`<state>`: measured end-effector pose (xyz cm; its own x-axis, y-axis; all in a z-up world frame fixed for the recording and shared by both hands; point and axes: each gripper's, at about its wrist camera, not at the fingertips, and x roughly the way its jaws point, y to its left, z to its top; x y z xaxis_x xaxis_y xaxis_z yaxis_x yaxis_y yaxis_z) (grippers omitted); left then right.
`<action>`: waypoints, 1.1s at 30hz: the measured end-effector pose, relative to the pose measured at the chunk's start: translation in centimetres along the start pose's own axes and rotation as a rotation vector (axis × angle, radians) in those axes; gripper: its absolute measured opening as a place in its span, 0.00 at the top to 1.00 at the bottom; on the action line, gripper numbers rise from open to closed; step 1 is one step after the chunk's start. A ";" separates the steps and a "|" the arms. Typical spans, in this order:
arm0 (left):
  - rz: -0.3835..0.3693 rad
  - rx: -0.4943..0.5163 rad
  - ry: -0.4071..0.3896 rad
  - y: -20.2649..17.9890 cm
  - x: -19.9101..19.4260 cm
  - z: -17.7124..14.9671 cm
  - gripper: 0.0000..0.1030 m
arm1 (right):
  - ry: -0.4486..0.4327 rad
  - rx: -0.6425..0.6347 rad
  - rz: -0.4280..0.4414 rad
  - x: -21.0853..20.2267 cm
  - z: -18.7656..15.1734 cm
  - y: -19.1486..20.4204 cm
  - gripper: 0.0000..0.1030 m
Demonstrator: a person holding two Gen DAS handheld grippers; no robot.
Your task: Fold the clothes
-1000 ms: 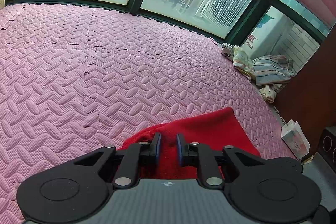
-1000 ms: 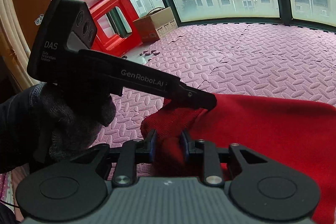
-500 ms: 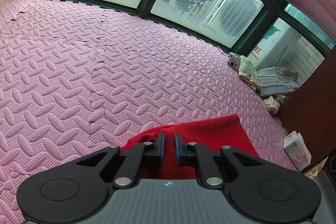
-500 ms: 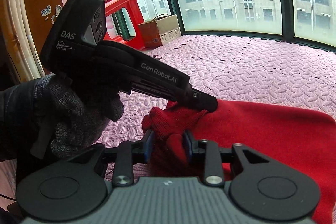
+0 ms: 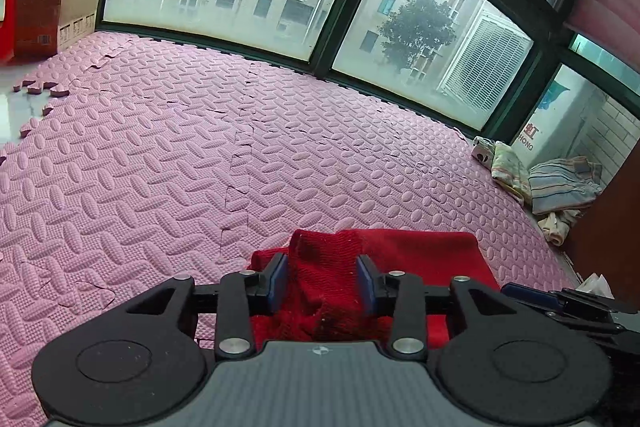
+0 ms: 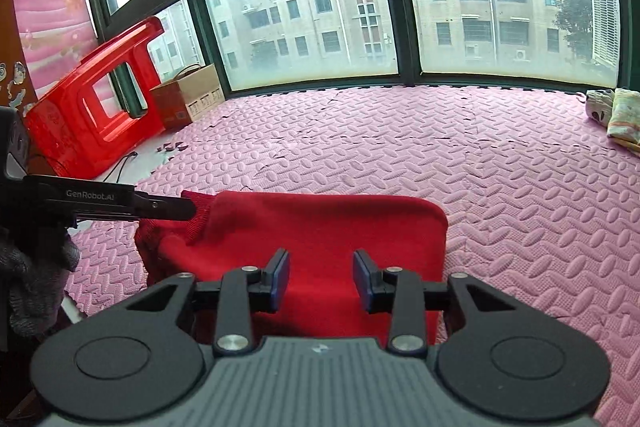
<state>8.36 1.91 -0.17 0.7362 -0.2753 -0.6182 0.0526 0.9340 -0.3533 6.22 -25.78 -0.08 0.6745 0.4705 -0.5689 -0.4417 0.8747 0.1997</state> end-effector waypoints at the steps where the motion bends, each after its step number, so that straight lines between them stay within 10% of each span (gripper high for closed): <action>1: 0.011 -0.008 0.010 0.1 0.1 -0.3 0.56 | 0.010 -0.004 -0.006 0.1 -0.4 -0.2 0.66; 20: -0.066 -0.192 0.111 2.2 0.4 -0.4 0.29 | 0.041 0.241 -0.052 2.7 0.2 -6.3 0.41; 33: -0.114 -0.276 0.179 3.5 1.9 -1.1 0.40 | 0.077 0.350 0.040 4.4 -0.8 -7.5 0.42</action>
